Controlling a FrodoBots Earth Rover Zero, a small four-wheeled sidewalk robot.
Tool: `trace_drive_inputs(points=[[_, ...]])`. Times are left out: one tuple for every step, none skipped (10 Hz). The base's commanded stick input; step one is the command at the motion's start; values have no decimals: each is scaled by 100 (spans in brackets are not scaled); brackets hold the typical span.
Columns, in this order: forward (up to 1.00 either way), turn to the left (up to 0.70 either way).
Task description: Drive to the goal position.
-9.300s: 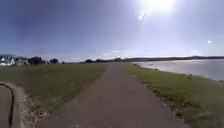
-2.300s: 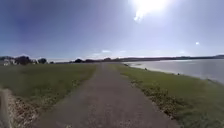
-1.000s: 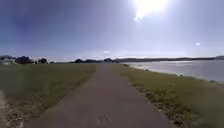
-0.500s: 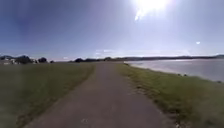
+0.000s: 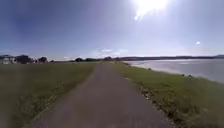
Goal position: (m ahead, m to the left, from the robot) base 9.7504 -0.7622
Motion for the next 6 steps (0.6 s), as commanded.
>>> trace_drive_inputs(points=[[70, 0], [70, 0], [70, 0], [70, 0], [70, 0], [70, 0]])
